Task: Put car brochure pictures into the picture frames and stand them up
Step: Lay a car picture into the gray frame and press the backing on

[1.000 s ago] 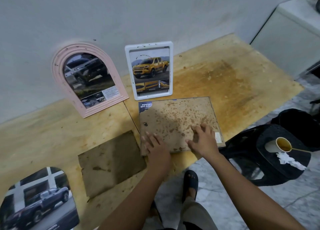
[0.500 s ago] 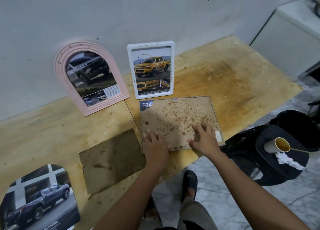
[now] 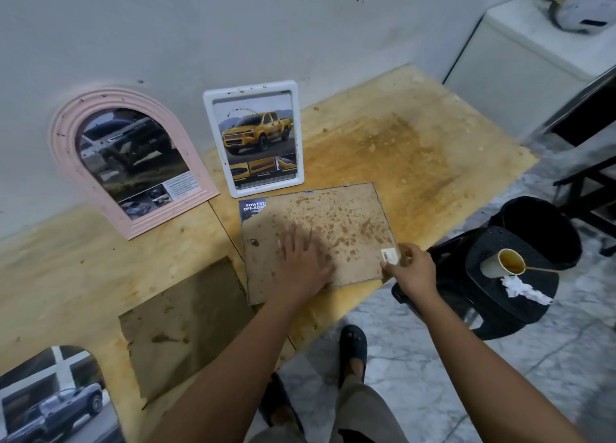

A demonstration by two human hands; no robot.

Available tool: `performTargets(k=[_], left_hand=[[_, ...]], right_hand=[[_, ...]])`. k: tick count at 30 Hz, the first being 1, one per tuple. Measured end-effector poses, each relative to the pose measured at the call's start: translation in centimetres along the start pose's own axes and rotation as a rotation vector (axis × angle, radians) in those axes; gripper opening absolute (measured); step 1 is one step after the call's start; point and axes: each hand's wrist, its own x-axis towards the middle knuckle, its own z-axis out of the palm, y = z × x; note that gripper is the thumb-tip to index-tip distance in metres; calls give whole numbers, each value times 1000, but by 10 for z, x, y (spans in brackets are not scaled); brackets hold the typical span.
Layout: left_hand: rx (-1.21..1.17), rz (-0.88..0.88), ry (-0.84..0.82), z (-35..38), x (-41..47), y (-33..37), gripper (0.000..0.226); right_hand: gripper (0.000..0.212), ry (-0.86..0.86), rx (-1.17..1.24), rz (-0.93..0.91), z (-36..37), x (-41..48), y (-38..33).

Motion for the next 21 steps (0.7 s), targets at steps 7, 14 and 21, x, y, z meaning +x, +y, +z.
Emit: performTargets(k=[7,14,21], left_hand=[[61,-66,-146,1,28,40,110],[53,-170,-220,6,35,59,134],[70,-183,-221,10,39,60,131]], right_hand=[[33,-17,170,202,-7,5,14],[34,-40,241,329,-3,15,20],[32,-34,242,373,-2,18,17]])
